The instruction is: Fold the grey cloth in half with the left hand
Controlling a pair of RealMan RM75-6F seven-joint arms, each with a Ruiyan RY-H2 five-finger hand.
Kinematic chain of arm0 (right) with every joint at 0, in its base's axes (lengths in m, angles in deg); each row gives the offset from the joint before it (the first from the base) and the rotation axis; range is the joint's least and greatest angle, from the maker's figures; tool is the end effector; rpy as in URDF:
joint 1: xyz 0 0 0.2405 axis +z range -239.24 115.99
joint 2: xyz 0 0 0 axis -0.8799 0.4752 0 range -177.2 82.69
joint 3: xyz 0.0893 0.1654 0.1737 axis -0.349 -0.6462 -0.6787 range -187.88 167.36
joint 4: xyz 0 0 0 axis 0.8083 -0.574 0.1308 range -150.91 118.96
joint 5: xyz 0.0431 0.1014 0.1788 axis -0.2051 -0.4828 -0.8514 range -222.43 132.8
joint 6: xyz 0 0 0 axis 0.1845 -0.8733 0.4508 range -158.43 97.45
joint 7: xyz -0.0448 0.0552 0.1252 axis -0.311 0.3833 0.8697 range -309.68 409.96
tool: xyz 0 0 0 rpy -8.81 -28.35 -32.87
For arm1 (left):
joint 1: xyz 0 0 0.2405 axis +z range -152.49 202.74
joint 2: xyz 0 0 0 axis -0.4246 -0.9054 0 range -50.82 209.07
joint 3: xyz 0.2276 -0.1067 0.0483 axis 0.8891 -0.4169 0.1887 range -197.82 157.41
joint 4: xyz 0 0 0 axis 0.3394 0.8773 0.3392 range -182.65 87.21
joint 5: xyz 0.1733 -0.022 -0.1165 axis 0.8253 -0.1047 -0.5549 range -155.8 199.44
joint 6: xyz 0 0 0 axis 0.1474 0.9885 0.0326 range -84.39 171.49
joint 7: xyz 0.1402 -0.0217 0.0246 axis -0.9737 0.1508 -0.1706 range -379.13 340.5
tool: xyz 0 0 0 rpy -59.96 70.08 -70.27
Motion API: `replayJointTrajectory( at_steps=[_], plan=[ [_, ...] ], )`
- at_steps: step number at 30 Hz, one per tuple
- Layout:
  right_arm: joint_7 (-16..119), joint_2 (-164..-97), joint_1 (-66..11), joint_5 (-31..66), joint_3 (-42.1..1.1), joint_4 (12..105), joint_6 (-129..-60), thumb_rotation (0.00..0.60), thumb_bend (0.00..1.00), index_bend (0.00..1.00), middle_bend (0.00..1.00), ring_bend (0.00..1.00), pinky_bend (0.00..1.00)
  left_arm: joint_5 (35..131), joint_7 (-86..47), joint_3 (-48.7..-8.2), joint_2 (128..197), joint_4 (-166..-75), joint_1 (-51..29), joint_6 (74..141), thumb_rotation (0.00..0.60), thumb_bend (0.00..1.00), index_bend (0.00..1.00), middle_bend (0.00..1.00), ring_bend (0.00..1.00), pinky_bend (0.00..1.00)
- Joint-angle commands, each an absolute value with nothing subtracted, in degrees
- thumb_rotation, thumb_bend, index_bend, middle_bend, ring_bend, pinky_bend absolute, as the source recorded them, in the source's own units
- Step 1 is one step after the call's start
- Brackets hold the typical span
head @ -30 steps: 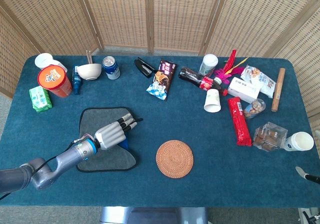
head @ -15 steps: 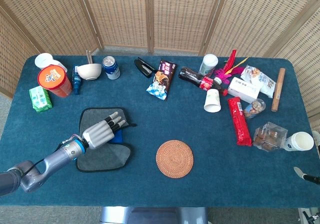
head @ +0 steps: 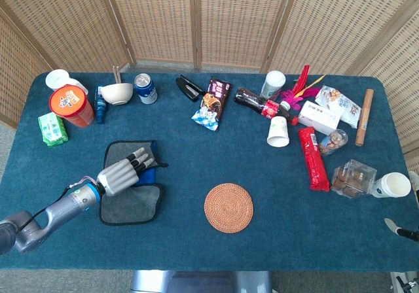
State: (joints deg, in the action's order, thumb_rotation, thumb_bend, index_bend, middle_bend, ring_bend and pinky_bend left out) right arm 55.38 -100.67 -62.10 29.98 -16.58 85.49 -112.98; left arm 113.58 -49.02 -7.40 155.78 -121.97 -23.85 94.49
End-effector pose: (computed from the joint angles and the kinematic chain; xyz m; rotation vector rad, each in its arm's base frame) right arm -0.3281 -0.1597 0.2151 1.1327 -1.0570 0.8207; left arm -0.2265 0.3283 0.0180 -2.3908 0.0801 -0.3284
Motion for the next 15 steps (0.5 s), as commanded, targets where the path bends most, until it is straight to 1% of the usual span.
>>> replayJointTrajectory(
  at_steps=[1, 15],
  plan=[
    [55.38, -100.69, -62.09, 29.93, -16.57, 85.5, -112.95, 0.6, 0.0, 0.02, 0.0, 0.0, 0.0, 113.99, -48.79, -7.15, 155.46, -121.26, -23.35, 94.53, 0.6, 0.46, 0.58, 0.0, 0.0, 0.06],
    [54.52, -101.01, -61.9, 30.02, -16.37, 85.56, -112.76, 0.6, 0.0, 0.02, 0.0, 0.0, 0.0, 115.6, -47.27, -6.23, 154.04, -119.62, -20.72, 94.99, 0.6, 0.46, 0.58, 0.0, 0.0, 0.06]
  ],
)
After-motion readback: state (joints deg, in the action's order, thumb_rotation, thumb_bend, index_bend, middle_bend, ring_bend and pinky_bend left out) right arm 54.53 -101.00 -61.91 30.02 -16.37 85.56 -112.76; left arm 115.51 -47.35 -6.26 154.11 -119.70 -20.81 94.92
